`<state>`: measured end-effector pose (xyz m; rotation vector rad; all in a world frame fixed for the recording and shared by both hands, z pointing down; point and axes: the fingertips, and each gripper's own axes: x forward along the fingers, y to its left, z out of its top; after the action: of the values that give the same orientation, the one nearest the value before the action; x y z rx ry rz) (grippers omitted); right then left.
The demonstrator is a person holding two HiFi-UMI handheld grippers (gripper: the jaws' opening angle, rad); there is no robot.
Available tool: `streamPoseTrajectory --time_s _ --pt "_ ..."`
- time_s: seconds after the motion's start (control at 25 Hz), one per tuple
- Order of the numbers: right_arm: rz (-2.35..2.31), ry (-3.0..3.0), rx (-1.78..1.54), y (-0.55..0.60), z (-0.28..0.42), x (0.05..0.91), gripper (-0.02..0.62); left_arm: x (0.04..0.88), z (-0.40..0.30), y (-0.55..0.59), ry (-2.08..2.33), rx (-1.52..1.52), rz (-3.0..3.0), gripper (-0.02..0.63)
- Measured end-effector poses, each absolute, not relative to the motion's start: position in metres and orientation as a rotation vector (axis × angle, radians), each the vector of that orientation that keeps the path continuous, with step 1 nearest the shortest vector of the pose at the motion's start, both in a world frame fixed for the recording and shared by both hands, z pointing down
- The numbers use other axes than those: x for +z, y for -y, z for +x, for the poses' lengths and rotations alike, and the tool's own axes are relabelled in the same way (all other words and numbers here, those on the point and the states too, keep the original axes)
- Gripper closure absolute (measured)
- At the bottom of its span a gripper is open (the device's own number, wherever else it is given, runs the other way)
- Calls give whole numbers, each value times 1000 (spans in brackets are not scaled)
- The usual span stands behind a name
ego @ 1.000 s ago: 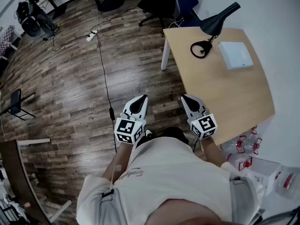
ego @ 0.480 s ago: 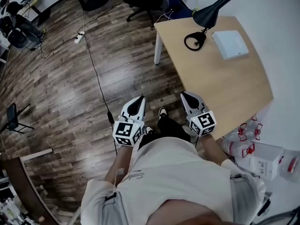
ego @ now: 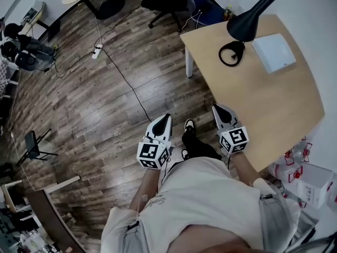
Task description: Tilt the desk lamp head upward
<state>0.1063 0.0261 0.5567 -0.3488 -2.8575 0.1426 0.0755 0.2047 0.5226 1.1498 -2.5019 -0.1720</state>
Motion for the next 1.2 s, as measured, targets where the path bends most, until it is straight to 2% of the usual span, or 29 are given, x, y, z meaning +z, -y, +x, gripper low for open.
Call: streamPoseTrajectory --time_s 0.24,0.52,0.88,1.2 --pt "-356 2944 180 -15 11 549 600 503 -9 -183 2502 -44 1197 591" --pt "-368 2958 184 2 -58 548 600 474 -81 -150 2543 -15 1258 591" --pt "-155 2913 128 52 -96 558 600 485 -144 -106 2424 -19 1433 591" --pt "351 2882 137 69 -104 562 600 484 -202 -73 2184 0 1769 591"
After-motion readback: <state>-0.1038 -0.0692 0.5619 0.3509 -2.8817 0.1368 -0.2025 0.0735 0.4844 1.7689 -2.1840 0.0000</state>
